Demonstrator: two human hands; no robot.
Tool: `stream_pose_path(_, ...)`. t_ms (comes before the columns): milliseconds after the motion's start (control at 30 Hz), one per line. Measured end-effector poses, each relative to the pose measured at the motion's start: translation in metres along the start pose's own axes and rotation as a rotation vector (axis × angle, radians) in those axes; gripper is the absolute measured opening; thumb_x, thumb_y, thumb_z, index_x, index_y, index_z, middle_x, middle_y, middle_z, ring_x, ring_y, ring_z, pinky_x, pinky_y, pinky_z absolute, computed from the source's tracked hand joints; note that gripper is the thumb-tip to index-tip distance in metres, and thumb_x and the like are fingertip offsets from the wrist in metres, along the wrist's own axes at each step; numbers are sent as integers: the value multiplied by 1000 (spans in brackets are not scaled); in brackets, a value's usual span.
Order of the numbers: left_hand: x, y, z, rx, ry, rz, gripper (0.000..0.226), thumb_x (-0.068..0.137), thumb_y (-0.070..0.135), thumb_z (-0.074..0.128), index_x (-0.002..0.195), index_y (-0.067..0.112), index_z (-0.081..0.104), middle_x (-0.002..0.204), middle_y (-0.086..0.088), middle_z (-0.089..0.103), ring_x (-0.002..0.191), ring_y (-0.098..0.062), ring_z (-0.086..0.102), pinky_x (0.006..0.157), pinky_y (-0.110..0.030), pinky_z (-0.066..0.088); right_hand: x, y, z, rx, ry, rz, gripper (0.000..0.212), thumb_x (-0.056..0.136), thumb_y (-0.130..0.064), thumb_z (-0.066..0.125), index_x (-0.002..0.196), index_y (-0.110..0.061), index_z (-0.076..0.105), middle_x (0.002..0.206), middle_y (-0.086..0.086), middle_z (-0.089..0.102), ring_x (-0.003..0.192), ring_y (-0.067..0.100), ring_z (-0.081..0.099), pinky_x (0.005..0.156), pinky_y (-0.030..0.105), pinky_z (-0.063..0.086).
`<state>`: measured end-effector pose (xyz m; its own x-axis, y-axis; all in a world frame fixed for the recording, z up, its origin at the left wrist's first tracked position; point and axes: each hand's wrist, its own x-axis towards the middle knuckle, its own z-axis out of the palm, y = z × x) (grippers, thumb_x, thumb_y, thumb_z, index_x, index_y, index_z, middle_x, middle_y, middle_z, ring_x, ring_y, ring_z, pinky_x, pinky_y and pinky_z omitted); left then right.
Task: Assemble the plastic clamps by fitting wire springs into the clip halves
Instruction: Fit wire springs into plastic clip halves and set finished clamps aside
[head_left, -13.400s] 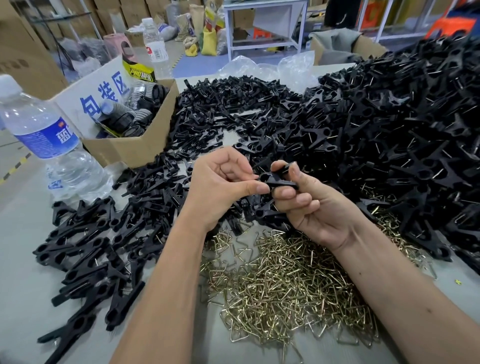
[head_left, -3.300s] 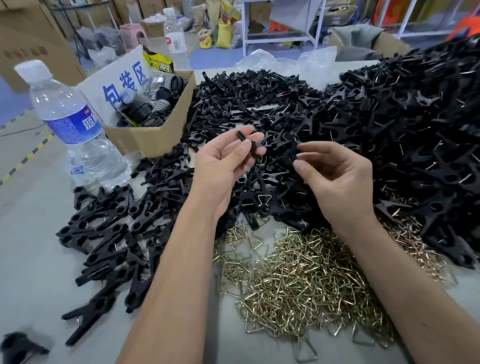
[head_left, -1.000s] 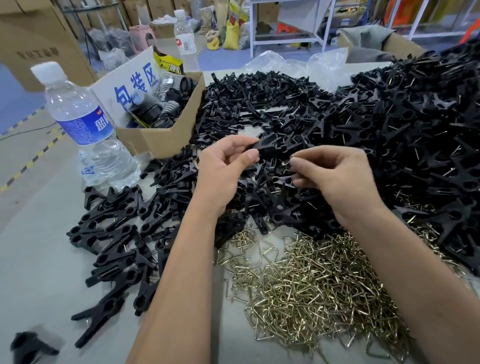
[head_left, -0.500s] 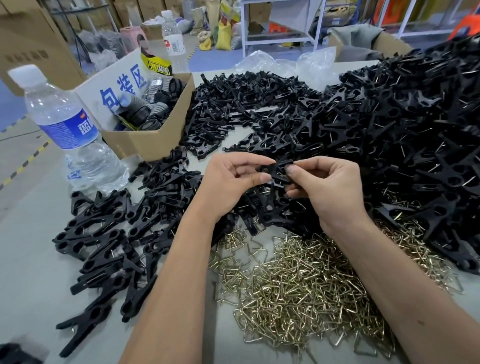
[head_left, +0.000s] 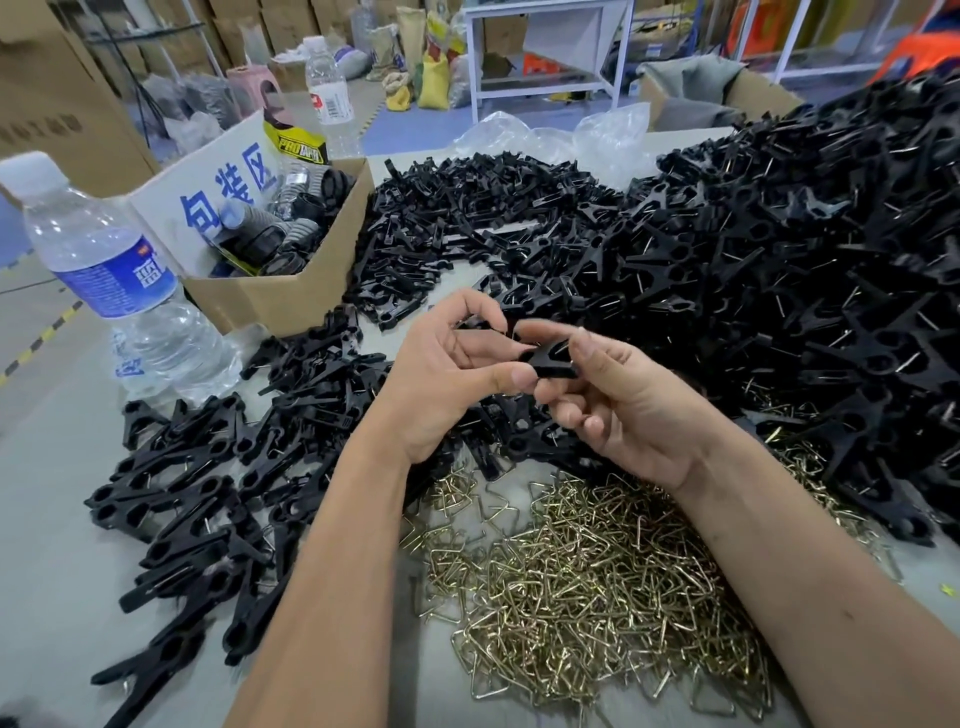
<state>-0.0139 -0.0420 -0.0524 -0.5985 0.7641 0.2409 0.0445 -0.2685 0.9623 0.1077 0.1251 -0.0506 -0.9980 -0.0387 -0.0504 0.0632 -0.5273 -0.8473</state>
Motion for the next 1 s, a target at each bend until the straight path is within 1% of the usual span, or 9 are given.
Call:
stream_pose_path(67,0,0,-1,-16,8,-7,44,73,3,86,99,12,53,80,-5,78,64,-14,72,62,-25,58,0,2,-1,108,-67,18,50,71,-40,90,115,-17,80,81,10,73,59,7,69,48,12,54)
stream_pose_path(200,0,-1,2,53,70,36,39,67,14,91,90,19,60,80,-5,78,71,-17,73,66,-28,59,2,5,0,322,-118,56,45,63,-24,100,101,-11,80,75,9,64,53,5,61,42,10,49)
stream_pose_path(367,1,-1,2,60,81,56,35,66,8,92,82,20,63,73,-1,75,65,-11,70,61,-24,56,1,5,0,449,-184,87,37,71,-14,94,102,-6,75,74,10,57,50,6,58,39,11,48)
stream_pose_path(500,-2,0,-4,46,64,41,31,69,1,88,85,14,65,75,-9,77,69,-16,75,64,-25,59,1,5,-1,472,-180,89,35,75,-12,91,104,-4,73,72,10,56,49,6,57,38,12,48)
stream_pose_path(600,-2,0,-4,18,71,35,29,71,-3,85,86,11,63,76,-12,77,66,-20,75,63,-26,60,2,5,-3,557,-190,103,29,80,-4,86,104,0,70,68,10,56,46,7,58,35,14,47)
stream_pose_path(667,-2,0,-5,17,80,24,28,71,-3,83,85,9,62,76,-14,77,65,-22,75,62,-27,60,2,5,-5,549,-171,89,29,78,-1,86,102,1,71,66,9,56,44,7,57,34,14,46)
stream_pose_path(767,-2,0,-3,5,59,23,26,71,-3,83,83,11,64,75,-13,77,64,-22,75,61,-26,60,3,4,-4,421,-152,29,29,76,-7,90,99,-2,73,64,6,56,43,5,57,34,12,45)
stream_pose_path(867,-3,-1,-1,-5,45,32,28,72,-6,81,86,5,60,74,-11,77,63,-20,75,59,-25,59,3,6,-3,350,-144,-10,29,75,-12,91,98,-4,75,63,5,56,42,3,56,34,10,44)
stream_pose_path(1000,-3,-1,-4,-23,63,38,29,72,-8,79,88,2,57,74,-13,76,62,-20,74,59,-24,59,3,9,-4,289,-80,-21,37,64,-16,98,92,-7,76,61,6,56,40,4,55,32,10,42)
